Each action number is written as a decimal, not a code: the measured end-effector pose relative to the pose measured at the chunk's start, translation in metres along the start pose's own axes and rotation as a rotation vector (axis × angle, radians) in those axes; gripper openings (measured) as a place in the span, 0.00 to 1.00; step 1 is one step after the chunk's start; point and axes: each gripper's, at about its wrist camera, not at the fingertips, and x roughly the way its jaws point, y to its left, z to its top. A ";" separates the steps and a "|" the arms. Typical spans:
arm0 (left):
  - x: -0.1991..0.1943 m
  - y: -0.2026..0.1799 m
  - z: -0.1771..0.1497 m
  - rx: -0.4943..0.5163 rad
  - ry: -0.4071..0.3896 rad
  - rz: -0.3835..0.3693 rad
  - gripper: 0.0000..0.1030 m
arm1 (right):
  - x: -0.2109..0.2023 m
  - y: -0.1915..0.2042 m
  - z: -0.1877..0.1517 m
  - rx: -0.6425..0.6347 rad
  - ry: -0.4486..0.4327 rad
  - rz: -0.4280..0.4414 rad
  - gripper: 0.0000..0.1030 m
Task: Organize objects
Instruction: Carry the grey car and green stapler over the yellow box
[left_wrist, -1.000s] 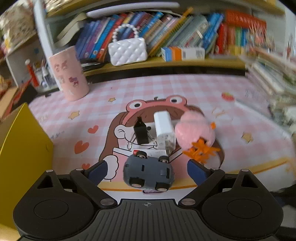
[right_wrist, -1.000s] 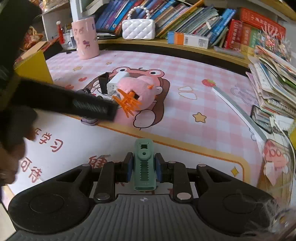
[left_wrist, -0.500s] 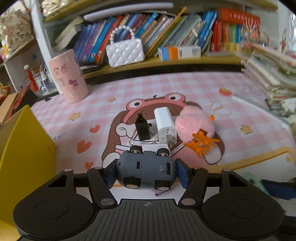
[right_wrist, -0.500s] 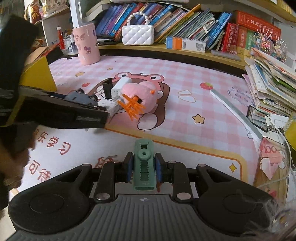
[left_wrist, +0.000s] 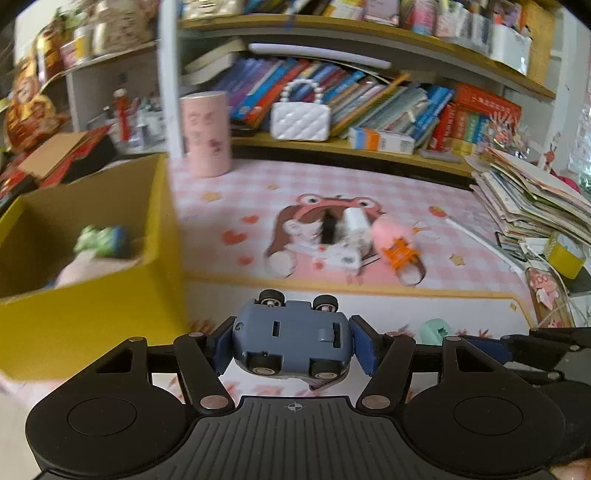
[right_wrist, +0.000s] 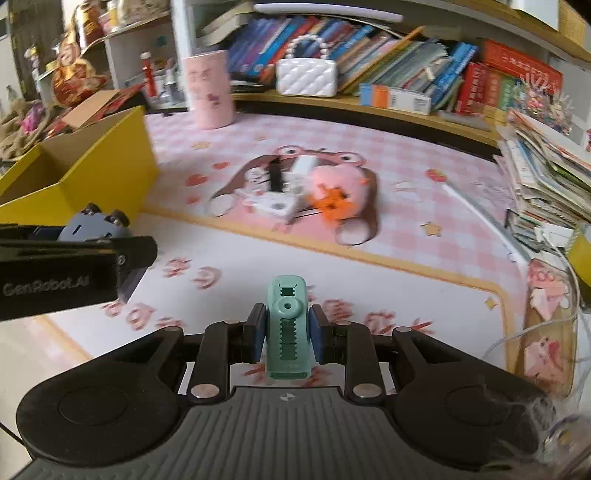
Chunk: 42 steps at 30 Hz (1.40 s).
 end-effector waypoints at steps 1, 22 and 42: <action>-0.006 0.007 -0.004 -0.009 0.000 0.005 0.61 | -0.001 0.008 -0.001 -0.009 0.003 0.008 0.23; -0.114 0.148 -0.077 -0.138 -0.020 0.124 0.61 | -0.039 0.192 -0.042 -0.169 0.029 0.175 0.23; -0.161 0.216 -0.028 -0.152 -0.299 0.135 0.61 | -0.061 0.241 0.030 -0.113 -0.225 0.082 0.23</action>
